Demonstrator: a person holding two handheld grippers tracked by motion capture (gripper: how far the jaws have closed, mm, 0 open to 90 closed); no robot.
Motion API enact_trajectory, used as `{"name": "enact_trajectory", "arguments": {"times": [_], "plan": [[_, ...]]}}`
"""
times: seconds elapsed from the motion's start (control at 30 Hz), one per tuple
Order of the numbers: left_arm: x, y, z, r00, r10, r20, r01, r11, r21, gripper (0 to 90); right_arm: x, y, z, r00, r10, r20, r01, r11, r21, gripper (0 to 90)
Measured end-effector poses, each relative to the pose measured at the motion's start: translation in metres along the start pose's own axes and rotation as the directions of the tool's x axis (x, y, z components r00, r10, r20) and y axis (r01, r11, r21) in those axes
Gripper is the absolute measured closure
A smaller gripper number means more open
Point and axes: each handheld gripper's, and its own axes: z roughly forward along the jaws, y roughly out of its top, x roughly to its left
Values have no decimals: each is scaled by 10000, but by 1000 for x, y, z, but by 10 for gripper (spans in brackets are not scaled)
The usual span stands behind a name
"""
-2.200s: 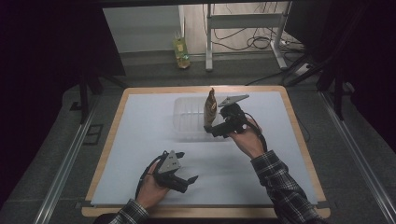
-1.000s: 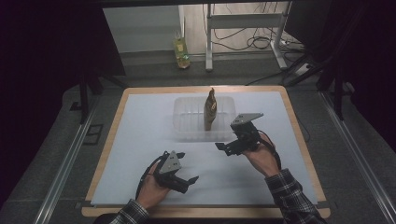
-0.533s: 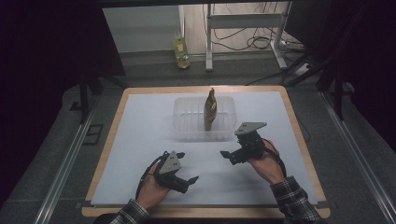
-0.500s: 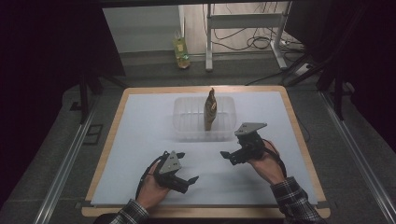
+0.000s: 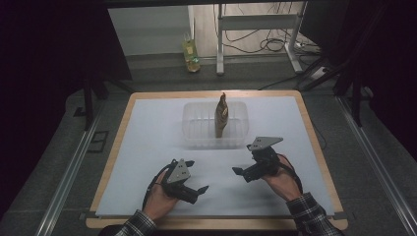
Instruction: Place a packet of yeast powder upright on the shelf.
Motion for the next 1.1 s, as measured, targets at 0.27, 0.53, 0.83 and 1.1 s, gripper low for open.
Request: {"name": "enact_trajectory", "arguments": {"times": [0.27, 0.53, 0.83, 1.1], "plan": [[1, 0, -1, 10000, -26, -30, 26, 10000, 13, 40, 2, -6, -5, 10000, -20, 65, 20, 10000, 21, 0], [0, 0, 0, 10000, -18, 6, 18, 10000, 88, 38, 7, -13, -14, 9999, -51, 150, 50, 10000, 39, 0], [1, -1, 1, 10000, -23, 14, 23, 9999, 126, 33, 7, -24, -22, 9996, 39, 268, -41, 10000, 87, 0], [1, -2, 2, 10000, -51, 32, 51, 9998, 204, 27, 6, -34, -30, 9989, 93, 457, -100, 9998, 144, 0]]}}
